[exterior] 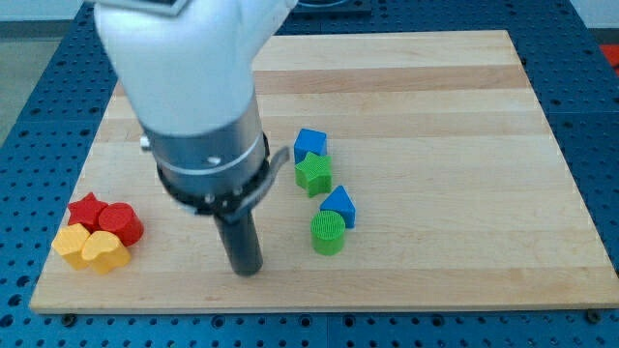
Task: Push the green circle along with the blue triangle a bit left
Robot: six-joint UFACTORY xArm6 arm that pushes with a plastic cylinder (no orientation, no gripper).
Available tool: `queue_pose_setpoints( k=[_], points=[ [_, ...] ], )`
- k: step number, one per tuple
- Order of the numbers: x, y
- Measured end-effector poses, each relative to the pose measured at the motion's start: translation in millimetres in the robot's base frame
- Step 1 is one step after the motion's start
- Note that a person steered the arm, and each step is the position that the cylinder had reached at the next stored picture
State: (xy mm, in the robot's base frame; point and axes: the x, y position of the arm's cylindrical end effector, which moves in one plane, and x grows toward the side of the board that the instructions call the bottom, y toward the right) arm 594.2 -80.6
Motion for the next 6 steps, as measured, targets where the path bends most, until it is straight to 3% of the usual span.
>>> queue_pose_setpoints(
  k=[2,4,6],
  points=[
    [24,42],
    [16,144],
    [-47,176]
  ],
)
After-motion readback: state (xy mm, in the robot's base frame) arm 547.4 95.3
